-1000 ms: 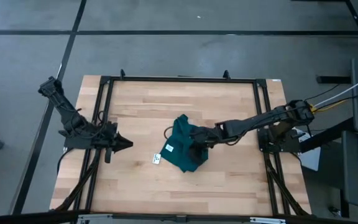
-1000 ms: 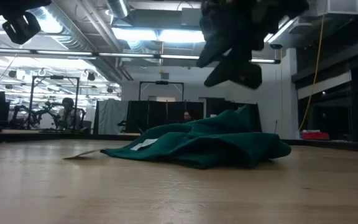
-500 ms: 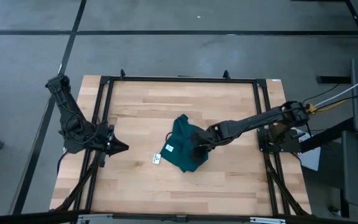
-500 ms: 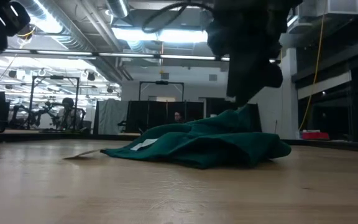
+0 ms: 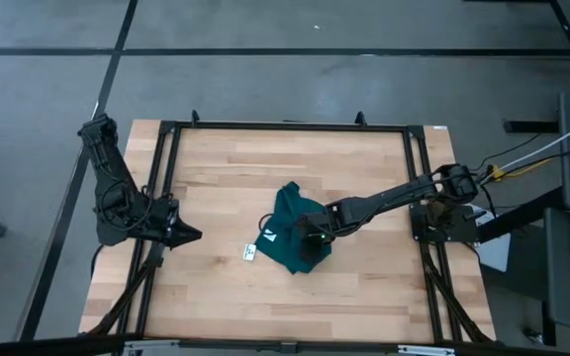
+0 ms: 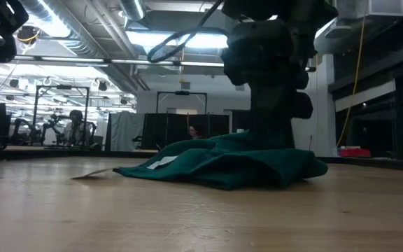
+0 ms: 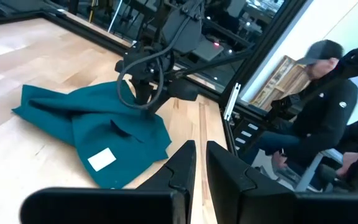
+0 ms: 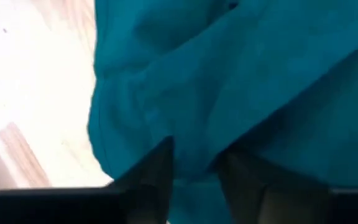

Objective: Fold microfiber towels
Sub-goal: Fold the green towel

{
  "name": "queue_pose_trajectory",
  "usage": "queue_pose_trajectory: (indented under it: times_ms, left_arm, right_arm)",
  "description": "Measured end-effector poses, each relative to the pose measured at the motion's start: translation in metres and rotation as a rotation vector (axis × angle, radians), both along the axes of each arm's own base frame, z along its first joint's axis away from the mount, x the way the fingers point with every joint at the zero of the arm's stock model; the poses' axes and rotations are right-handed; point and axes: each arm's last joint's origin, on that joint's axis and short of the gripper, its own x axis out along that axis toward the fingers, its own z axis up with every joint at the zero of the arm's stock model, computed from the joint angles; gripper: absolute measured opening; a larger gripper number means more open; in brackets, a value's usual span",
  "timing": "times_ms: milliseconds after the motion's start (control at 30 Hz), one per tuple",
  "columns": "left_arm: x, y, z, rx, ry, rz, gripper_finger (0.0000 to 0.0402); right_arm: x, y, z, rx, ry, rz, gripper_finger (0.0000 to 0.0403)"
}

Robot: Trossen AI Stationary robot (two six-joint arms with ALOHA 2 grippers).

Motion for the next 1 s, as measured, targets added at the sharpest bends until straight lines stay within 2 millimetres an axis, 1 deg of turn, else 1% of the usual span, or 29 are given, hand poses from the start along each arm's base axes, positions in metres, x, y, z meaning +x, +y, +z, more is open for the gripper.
queue_pose_trajectory:
  times_ms: [67, 100, 133, 167, 233, 300, 333, 467, 533, 567, 600, 667, 733, 767, 833, 900, 933, 1000]
  left_arm:
    - [0.0, 0.0, 0.0, -0.004, -0.004, 0.002, 0.0033]
    - [-0.001, 0.0, 0.001, -0.005, -0.006, 0.001, 0.0033]
    - [-0.001, -0.001, 0.001, -0.005, -0.006, 0.0, 0.0033]
    - [-0.001, -0.001, 0.001, -0.008, -0.006, 0.001, 0.0033]
    - [-0.001, -0.001, 0.0, -0.008, -0.007, 0.009, 0.0033]
    - [-0.001, -0.002, 0.0, -0.003, -0.016, 0.027, 0.0033]
    - [-0.001, -0.003, 0.0, 0.004, -0.02, 0.037, 0.0033]
    - [-0.001, -0.006, -0.001, 0.025, -0.034, 0.085, 0.0033]
    - [-0.001, -0.006, -0.001, 0.03, -0.039, 0.105, 0.0029]
    - [-0.001, -0.007, -0.002, 0.032, -0.041, 0.113, 0.0026]
    - [-0.001, -0.007, -0.002, 0.035, -0.043, 0.122, 0.0023]
    - [-0.001, -0.006, -0.002, 0.04, -0.049, 0.145, 0.0015]
    - [-0.001, -0.005, -0.002, 0.042, -0.056, 0.165, 0.0008]
    - [-0.001, -0.005, -0.001, 0.043, -0.059, 0.174, 0.0004]
    - [-0.001, -0.005, -0.001, 0.035, -0.067, 0.189, 0.0002]
    - [-0.001, -0.005, 0.001, 0.024, -0.074, 0.2, 0.0004]
    - [-0.001, -0.005, 0.001, 0.019, -0.078, 0.204, 0.0005]
    - [0.0, -0.006, 0.002, 0.013, -0.081, 0.203, 0.0009]
  right_arm:
    - [0.001, 0.0, 0.0, -0.006, -0.009, 0.017, 0.0044]
    - [0.002, 0.001, 0.0, -0.008, -0.02, 0.031, 0.0023]
    - [0.003, 0.002, 0.002, -0.009, -0.03, 0.039, 0.0013]
    - [0.004, 0.004, 0.006, -0.018, -0.03, 0.039, 0.0012]
    - [0.008, 0.011, 0.02, -0.027, -0.049, 0.055, 0.0007]
    - [0.015, 0.022, 0.045, -0.063, -0.096, 0.084, 0.0005]
    - [0.018, 0.028, 0.061, -0.084, -0.122, 0.1, 0.0005]
    - [0.024, 0.049, 0.134, -0.192, -0.285, 0.139, 0.0003]
    - [0.022, 0.051, 0.168, -0.278, -0.37, 0.135, 0.0003]
    - [0.021, 0.049, 0.181, -0.332, -0.398, 0.129, 0.0003]
    - [0.021, 0.042, 0.192, -0.387, -0.416, 0.119, 0.0002]
    - [0.023, 0.02, 0.203, -0.475, -0.4, 0.105, 0.0002]
    - [0.021, -0.013, 0.207, -0.538, -0.292, 0.095, 0.0002]
    - [0.016, -0.03, 0.207, -0.57, -0.209, 0.083, 0.0002]
    - [-0.002, -0.062, 0.208, -0.646, -0.022, 0.061, 0.0001]
    - [-0.022, -0.089, 0.215, -0.712, 0.089, 0.025, 0.0001]
    - [-0.031, -0.102, 0.22, -0.718, 0.103, -0.004, 0.0001]
    - [-0.046, -0.126, 0.233, -0.649, 0.031, -0.064, 0.0009]
